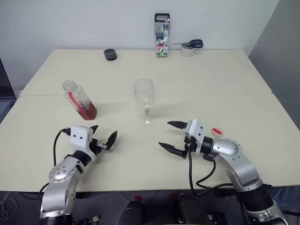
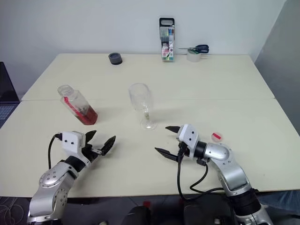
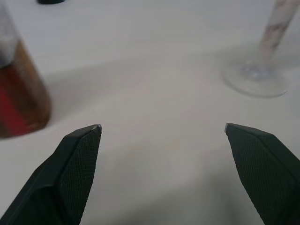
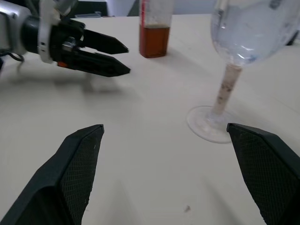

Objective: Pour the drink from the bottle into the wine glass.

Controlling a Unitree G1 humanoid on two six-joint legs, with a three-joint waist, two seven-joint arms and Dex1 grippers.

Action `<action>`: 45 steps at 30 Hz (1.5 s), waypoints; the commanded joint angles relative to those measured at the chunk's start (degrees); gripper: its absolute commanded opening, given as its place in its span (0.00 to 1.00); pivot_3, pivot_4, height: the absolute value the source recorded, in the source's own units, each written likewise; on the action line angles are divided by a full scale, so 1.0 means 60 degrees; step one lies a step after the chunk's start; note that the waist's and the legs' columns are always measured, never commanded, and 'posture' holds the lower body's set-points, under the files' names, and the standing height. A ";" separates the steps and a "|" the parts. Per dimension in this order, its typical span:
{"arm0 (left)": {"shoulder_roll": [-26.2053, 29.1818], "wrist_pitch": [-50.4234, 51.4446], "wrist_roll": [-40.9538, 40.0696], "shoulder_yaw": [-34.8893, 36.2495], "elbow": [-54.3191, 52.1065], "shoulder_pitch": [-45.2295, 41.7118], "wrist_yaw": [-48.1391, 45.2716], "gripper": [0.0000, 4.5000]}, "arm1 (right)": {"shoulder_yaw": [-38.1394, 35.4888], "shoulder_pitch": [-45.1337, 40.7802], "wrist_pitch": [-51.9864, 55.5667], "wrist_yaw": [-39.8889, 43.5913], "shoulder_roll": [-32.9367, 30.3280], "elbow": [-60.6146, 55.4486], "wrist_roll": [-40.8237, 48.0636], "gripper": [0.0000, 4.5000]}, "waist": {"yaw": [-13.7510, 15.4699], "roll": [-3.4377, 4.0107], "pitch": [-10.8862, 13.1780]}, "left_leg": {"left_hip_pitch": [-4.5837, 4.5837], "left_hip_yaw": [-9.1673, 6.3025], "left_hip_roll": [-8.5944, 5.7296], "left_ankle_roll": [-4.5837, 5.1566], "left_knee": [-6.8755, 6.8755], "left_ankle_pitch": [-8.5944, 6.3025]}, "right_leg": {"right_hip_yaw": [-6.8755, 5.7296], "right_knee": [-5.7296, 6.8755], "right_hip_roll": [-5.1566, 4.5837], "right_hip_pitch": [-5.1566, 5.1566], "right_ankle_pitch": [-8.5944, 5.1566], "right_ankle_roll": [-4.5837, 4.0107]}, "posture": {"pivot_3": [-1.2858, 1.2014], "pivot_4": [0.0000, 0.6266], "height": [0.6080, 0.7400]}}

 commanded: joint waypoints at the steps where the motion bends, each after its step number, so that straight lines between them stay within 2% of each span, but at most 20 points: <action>1: 0.0023 -0.0434 0.0103 0.0371 0.0399 -0.0364 0.0375 1.00 | 0.0053 -0.0200 0.0298 -0.0032 0.0033 -0.0592 0.0295 0.99 | 0.0043 -0.0001 -0.0001 | 0.0001 0.0000 -0.0003 0.0000 0.0000 0.0000 | 0.0000 0.0000 -0.0002 0.0002 0.0000 0.0000 | 0.52 0.24 1.00; 14: 0.0377 0.0373 -0.0187 0.0702 0.1377 -0.1959 0.0841 1.00 | -0.0002 -0.0706 0.0968 -0.0255 0.0173 -0.0770 0.0828 0.99 | 0.0092 -0.0007 -0.0004 | -0.0002 -0.0003 -0.0004 -0.0004 0.0000 0.0002 | -0.0008 -0.0006 -0.0002 0.0002 0.0000 0.0000 | 0.52 0.24 1.00; 24: 0.0342 0.0142 -0.0149 0.1127 0.2273 -0.2004 0.1164 1.00 | -0.0051 -0.0849 0.1160 -0.0279 0.0131 -0.0701 0.1044 0.99 | 0.0090 -0.0007 -0.0005 | -0.0002 -0.0001 -0.0005 -0.0005 0.0001 0.0003 | -0.0005 -0.0007 -0.0004 0.0001 0.0000 0.0000 | 0.52 0.24 1.00; 36: 0.1183 -0.0510 0.0319 0.0786 0.4255 -0.3371 0.0708 1.00 | 0.0185 -0.1265 0.1375 -0.0265 0.0255 -0.0809 0.1253 0.99 | 0.0099 -0.0011 -0.0006 | -0.0004 -0.0009 -0.0007 -0.0014 0.0000 0.0008 | -0.0014 -0.0008 -0.0003 0.0000 0.0000 0.0000 | 0.52 0.24 1.00; 45: 0.1253 -0.0471 0.0404 0.0405 0.4434 -0.3809 0.0385 1.00 | 0.0242 -0.1337 0.1426 -0.0275 0.0252 -0.0944 0.1231 0.99 | 0.0093 -0.0012 -0.0006 | -0.0006 -0.0013 -0.0007 -0.0022 0.0001 0.0012 | -0.0017 -0.0006 -0.0005 -0.0001 0.0001 0.0000 | 0.52 0.24 1.00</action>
